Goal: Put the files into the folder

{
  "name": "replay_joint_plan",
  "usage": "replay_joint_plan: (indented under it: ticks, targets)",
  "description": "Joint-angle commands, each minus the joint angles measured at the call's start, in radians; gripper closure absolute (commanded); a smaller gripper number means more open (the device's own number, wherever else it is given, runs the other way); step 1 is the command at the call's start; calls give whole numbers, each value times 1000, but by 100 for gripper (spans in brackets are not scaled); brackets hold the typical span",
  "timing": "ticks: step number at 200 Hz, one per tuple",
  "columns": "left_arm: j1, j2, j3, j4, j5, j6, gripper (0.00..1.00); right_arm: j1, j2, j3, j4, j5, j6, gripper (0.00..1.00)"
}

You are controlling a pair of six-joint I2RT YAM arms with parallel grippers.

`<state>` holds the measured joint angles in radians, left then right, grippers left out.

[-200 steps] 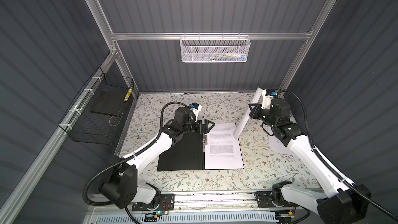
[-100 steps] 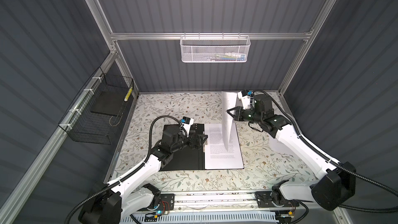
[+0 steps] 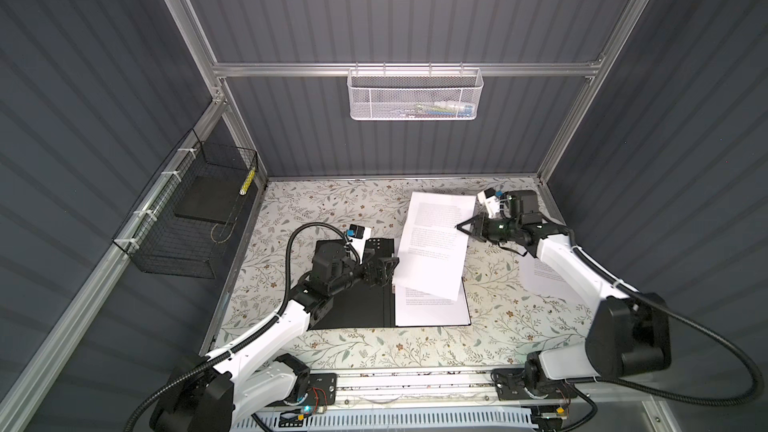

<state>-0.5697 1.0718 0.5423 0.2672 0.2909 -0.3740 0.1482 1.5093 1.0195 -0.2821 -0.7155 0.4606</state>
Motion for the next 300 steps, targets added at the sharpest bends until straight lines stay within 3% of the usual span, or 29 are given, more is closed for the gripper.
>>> replay_joint_plan:
  ticks: [1,68,224,300]
  targets:
    - [2,2,11,-9,-3,6,0,6,75,-38,-100,30,-116,100]
    - [2,22,17,-8,-3,3,0,19,156,31,-247,155,-275,100]
    - [2,115,77,-86,31,-4,0,95,294,206,-293,169,-364,97]
    - [2,134,82,-86,31,-2,0,119,327,217,-295,157,-392,97]
